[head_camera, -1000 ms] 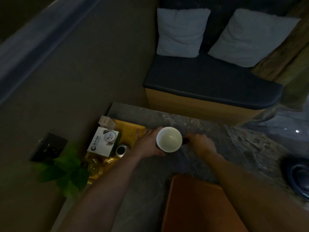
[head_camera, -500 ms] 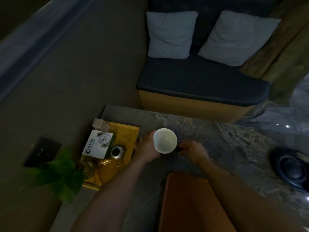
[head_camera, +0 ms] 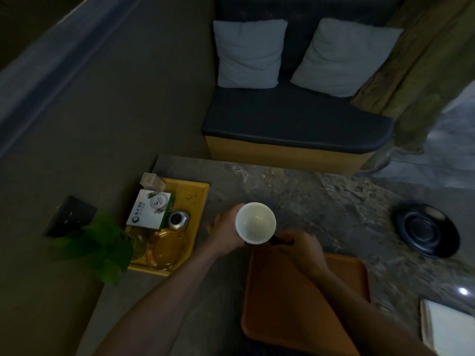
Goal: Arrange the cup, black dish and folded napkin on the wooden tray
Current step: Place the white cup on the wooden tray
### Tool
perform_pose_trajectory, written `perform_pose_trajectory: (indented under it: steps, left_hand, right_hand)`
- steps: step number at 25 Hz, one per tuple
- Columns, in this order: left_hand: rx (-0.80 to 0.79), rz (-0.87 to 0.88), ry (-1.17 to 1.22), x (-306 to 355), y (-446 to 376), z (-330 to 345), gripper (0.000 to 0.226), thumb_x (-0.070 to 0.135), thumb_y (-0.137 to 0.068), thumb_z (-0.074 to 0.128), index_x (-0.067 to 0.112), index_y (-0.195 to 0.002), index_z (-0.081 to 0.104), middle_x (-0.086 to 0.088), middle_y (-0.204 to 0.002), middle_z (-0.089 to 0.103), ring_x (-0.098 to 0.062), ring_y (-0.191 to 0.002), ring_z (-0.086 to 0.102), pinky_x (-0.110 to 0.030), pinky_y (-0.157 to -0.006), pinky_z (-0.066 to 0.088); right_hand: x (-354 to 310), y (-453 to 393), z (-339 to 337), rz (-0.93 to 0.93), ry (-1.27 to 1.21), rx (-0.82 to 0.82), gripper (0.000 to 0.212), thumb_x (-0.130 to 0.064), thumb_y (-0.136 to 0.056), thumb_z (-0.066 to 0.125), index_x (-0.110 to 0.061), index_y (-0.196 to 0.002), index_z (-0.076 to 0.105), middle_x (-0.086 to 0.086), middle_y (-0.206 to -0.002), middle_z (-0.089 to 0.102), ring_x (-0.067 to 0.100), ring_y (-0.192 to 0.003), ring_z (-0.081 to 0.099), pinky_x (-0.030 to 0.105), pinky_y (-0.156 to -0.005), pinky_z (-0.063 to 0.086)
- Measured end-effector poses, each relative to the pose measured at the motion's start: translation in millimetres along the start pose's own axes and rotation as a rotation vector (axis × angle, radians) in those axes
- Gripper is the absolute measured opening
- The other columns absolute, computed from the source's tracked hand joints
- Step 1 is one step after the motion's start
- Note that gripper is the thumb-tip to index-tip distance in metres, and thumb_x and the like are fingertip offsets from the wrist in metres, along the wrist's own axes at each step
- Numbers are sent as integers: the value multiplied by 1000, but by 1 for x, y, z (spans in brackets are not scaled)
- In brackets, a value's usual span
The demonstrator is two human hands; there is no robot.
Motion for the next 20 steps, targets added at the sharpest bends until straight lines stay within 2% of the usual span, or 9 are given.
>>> perform_pose_trajectory:
  steps: [3,6,8,12,16,20]
  left_hand:
    - [-58,-5,-9,2,20,18,87,33,-65,85,51,-134,35,9,-142,50,-23,-136,40,-61,-108,36]
    - [-98,-16,25,1,32,35,86,31,-68,86,38,-139,37,4,-143,49,-25,-136,40,-58,-108,39]
    - [-128,-26,21,1,38,41,89,32,-69,86,35,-142,36,2,-144,48,-25,-137,39,-57,-108,39]
    - [-206,-50,-19,0,41,49,93,27,-70,85,35,-145,30,-2,-147,43,-26,-140,32,-54,-110,38]
    - [-278,-58,-63,-3,39,59,90,24,-78,78,35,-149,24,-6,-151,37,-28,-142,29,-55,-112,35]
    - [-295,-46,-65,-7,35,64,83,21,-84,73,33,-150,25,-5,-154,35,-28,-144,28,-55,-113,33]
  right_hand:
    - [11,39,13,31,-55,50,16,-23,-81,75,-32,-93,70,-14,-93,71,-3,-78,61,18,-68,50]
    - [18,68,27,43,-98,87,20,-21,-81,75,-31,-98,72,-11,-97,71,3,-85,64,29,-74,56]
    - [21,82,34,59,-127,130,20,-21,-79,76,-33,-93,70,-11,-95,69,5,-84,63,29,-71,55]
    - [24,98,49,119,-140,149,17,-22,-78,78,-27,-92,71,-9,-94,68,5,-82,61,31,-72,54]
    - [28,108,64,175,-184,172,18,-24,-77,78,-31,-90,68,-12,-91,67,3,-82,62,21,-68,49]
    - [26,109,72,213,-191,176,20,-26,-76,79,-31,-92,68,-12,-93,67,1,-81,60,24,-70,50]
Point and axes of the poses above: each hand's wrist, its own y-axis away from the middle knuckle, its own z-axis out of the palm, x = y × z, the point moved 4 cm from there along -y, towards the middle knuckle
